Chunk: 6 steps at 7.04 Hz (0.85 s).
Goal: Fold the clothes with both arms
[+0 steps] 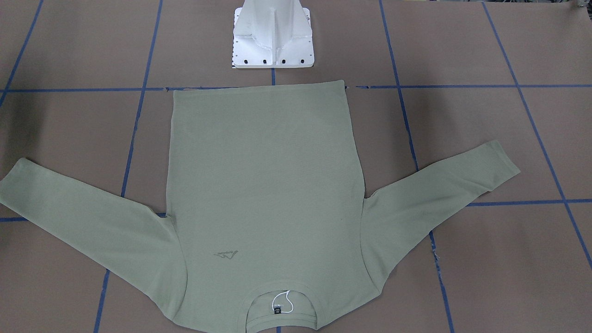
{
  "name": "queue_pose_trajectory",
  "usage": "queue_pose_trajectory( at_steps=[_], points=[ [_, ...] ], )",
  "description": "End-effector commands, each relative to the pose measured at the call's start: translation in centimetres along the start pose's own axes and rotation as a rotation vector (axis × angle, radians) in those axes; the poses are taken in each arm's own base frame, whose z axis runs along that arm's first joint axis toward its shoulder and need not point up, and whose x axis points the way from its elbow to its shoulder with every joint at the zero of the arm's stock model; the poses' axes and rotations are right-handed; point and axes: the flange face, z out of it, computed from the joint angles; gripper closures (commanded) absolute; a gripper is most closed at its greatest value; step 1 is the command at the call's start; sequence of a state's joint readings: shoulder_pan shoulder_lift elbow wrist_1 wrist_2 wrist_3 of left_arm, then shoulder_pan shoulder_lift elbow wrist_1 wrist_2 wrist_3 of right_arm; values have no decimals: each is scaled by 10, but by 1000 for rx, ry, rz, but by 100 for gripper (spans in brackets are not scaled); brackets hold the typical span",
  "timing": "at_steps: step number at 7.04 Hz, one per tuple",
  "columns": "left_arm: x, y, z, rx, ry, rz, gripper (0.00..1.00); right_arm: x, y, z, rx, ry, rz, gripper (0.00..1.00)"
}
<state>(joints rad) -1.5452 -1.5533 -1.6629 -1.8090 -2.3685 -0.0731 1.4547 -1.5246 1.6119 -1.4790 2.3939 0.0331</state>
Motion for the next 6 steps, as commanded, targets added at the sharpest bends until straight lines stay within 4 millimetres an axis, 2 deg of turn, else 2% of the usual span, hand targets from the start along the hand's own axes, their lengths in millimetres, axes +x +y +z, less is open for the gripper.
queue_pose_trajectory(
  at_steps=[1,3,4,5,6],
  points=[
    [-2,-3,8,38,39,49,0,-6,-2,32,-1,-5,-74,0],
    [-5,-9,10,42,-2,55,0,22,8,62,62,-12,-101,0],
    [2,-13,17,37,-35,77,0,24,15,86,95,-20,-83,0],
    [3,-13,19,44,-37,91,0,22,20,108,120,-20,-100,0],
    [3,-10,18,56,-35,104,0,5,20,124,115,-38,-87,0]
  ],
)
